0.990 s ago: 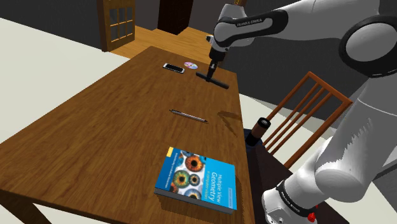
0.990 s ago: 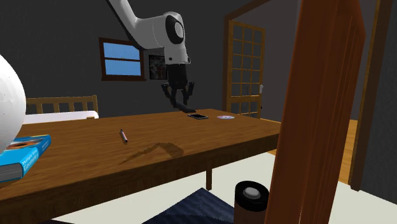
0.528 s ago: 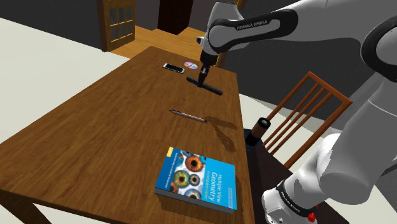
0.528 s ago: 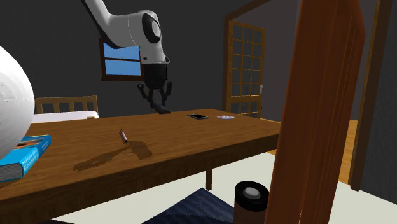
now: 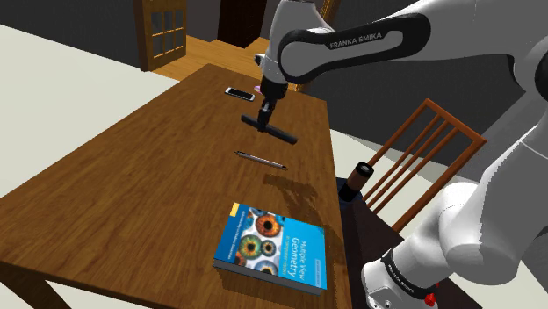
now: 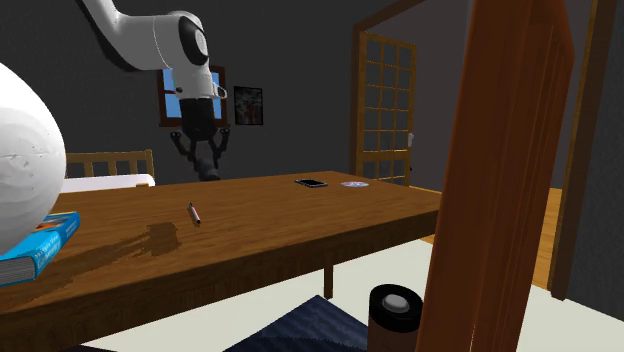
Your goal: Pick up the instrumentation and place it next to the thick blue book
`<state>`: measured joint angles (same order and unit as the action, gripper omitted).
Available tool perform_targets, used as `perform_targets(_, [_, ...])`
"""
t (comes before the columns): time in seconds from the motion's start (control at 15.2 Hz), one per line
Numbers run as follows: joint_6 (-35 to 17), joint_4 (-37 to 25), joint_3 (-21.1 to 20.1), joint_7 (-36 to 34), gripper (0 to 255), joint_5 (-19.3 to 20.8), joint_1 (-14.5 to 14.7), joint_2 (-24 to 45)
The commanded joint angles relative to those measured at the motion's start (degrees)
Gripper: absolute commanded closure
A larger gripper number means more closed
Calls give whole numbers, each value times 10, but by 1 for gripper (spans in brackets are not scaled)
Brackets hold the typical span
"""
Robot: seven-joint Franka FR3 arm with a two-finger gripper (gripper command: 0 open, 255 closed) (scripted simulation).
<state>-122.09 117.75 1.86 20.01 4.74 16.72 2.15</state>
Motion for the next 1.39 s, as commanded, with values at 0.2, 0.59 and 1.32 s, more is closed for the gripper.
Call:
perform_targets(0.2, [4, 4, -33, -71, 255, 4, 35, -3])
perform_targets(0.59, [14, -10, -72, -154, 255, 9, 78, 7])
perform_targets(1.32, [49, -97, -136, -303, 255, 27, 158, 74])
